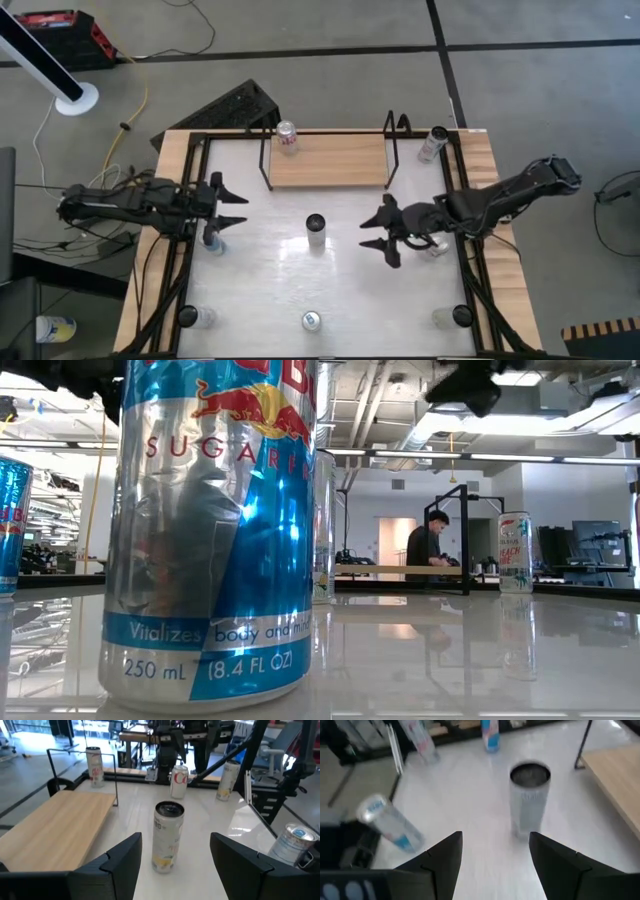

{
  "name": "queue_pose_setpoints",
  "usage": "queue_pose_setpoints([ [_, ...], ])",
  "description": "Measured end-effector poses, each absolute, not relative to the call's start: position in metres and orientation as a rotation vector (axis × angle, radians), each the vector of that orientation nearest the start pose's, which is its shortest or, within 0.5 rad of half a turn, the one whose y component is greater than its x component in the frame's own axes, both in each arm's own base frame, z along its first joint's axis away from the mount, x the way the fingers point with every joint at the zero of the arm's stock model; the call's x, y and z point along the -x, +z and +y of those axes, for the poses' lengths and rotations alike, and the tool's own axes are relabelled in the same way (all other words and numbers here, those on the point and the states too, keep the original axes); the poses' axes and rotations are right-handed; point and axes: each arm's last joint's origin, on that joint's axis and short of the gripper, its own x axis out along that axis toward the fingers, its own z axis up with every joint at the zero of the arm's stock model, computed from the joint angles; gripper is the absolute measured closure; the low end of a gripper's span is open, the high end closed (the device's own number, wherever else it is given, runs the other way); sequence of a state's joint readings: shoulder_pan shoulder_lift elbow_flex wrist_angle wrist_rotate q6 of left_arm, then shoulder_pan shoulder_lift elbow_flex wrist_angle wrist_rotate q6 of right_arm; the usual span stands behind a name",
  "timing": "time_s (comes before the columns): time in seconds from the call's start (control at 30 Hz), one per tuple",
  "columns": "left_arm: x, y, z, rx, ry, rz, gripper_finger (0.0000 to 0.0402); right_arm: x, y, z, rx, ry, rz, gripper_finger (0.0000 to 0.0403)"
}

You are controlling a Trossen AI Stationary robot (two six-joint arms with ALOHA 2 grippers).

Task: Place canned beverage on shelf
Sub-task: Put the top left blue soda can on the shelf

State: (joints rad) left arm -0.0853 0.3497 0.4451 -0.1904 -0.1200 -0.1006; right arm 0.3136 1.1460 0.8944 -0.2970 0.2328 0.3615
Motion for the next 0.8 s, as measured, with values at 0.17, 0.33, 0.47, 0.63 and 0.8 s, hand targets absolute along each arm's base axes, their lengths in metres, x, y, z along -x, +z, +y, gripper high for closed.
queue_pose_setpoints([
  [0.17, -0.108, 0.26, -0.006, 0.113, 0.039, 0.113, 0.0182, -0.217, 0.292, 0.072, -0.184, -0.126, 0.579, 0.0148],
  [0.33, -0.112, 0.253, -0.006, 0.119, 0.035, 0.049, 0.0182, -0.201, 0.295, 0.081, -0.115, -0.199, 0.549, 0.0148],
  [0.47, -0.115, 0.244, -0.006, 0.123, 0.033, 0.032, 0.0182, -0.195, 0.289, 0.091, -0.009, -0.268, 0.499, 0.0148],
  [0.63, -0.115, 0.244, -0.006, 0.142, 0.032, 0.027, 0.0182, -0.196, 0.266, 0.091, 0.022, -0.261, 0.49, 0.0148],
  [0.8, -0.115, 0.244, -0.006, 0.159, 0.032, 0.028, 0.0182, -0.201, 0.262, 0.081, 0.007, -0.219, 0.456, 0.0148],
])
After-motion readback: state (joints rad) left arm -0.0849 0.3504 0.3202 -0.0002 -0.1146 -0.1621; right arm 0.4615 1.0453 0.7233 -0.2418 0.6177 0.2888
